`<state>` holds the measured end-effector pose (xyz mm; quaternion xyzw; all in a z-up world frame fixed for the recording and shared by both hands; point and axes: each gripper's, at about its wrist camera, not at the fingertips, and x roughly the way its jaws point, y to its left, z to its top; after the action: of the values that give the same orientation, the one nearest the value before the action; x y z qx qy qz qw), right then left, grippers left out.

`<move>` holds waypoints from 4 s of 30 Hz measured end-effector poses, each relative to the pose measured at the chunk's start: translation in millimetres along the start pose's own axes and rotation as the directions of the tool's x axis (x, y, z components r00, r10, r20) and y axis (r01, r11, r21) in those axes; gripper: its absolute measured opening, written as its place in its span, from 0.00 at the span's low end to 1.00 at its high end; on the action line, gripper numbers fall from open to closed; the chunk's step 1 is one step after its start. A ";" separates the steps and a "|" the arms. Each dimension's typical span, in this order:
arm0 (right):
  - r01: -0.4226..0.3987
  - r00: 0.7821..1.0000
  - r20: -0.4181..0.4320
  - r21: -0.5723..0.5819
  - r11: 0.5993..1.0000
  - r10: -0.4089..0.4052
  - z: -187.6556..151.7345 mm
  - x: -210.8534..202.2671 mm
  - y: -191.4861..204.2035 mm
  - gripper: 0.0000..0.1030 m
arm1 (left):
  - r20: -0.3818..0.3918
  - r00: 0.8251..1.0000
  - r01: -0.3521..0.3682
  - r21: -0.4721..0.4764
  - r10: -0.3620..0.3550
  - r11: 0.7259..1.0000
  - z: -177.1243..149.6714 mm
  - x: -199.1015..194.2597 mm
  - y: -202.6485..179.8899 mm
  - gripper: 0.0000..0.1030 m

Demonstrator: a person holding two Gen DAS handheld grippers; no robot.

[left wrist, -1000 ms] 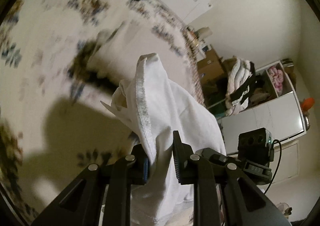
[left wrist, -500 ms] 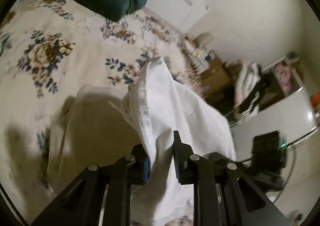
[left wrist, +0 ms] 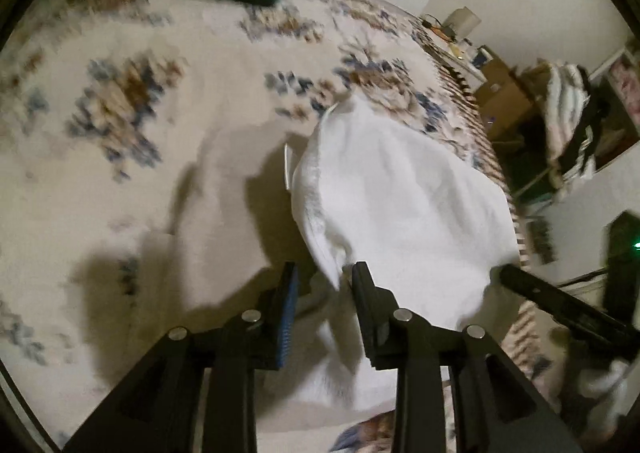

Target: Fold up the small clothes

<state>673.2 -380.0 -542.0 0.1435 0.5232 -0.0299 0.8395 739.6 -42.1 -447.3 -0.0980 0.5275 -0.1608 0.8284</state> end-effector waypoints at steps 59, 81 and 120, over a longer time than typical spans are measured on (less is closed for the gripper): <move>0.213 0.836 0.526 -0.053 0.976 -0.154 -396.6 -740.2 129.2 1.00 | 0.442 0.863 -0.309 0.082 0.243 0.947 -301.7 -536.6 -191.2 0.97; 0.203 0.840 0.527 -0.079 0.976 -0.132 -390.9 -742.3 124.6 1.00 | 0.469 0.841 -0.336 0.066 0.268 0.940 -308.4 -549.6 -202.5 0.99; 0.206 0.847 0.512 -0.071 0.976 -0.142 -394.6 -728.5 129.9 1.00 | 0.445 0.852 -0.336 0.065 0.274 0.940 -311.7 -548.1 -201.1 0.99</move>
<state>27.6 -221.2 -30.9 0.0309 0.2975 -0.1101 0.9479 209.8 -23.9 -51.0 0.0127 0.3280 -0.0383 0.9438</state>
